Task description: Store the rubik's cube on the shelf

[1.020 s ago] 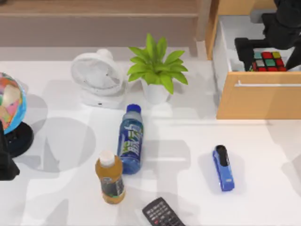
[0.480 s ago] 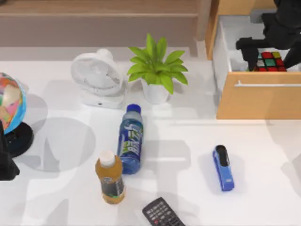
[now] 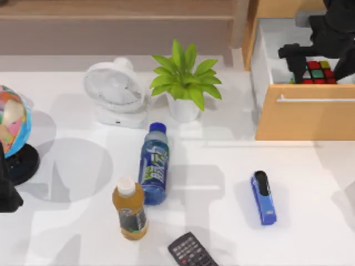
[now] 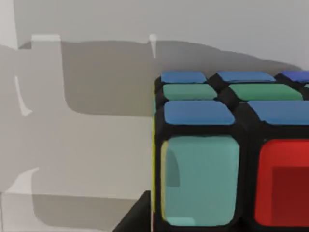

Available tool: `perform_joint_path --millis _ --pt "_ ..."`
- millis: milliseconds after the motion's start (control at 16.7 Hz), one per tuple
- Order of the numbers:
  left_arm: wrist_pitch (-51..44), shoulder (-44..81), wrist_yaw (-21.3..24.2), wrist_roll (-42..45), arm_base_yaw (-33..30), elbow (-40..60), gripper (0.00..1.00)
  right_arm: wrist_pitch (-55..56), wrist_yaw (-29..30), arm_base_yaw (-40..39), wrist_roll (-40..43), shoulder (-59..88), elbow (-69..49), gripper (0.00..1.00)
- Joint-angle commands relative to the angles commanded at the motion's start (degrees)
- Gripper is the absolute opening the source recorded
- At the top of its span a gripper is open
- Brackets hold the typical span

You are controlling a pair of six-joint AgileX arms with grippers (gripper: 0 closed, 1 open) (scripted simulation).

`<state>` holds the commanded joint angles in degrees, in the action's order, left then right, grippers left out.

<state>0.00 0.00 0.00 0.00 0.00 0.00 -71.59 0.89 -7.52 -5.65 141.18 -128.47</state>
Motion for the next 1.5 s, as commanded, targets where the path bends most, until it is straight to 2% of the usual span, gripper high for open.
perform_joint_path --millis 660,1080,1320,1500 --pt "0.00 0.00 0.00 0.00 0.00 0.00 1.00 -0.71 0.52 -0.33 -0.25 -0.82 0.33 0.00" --pt "0.00 0.00 0.00 0.00 0.00 0.00 1.00 -6.84 4.60 -6.22 -4.76 -13.05 -3.02 0.00" --pt "0.00 0.00 0.00 0.00 0.00 0.00 1.00 -8.72 2.16 -10.19 -5.04 -12.96 -5.48 0.00" --pt "0.00 0.00 0.00 0.00 0.00 0.00 1.00 -9.22 0.07 -8.06 -3.14 -9.09 -7.06 0.00"
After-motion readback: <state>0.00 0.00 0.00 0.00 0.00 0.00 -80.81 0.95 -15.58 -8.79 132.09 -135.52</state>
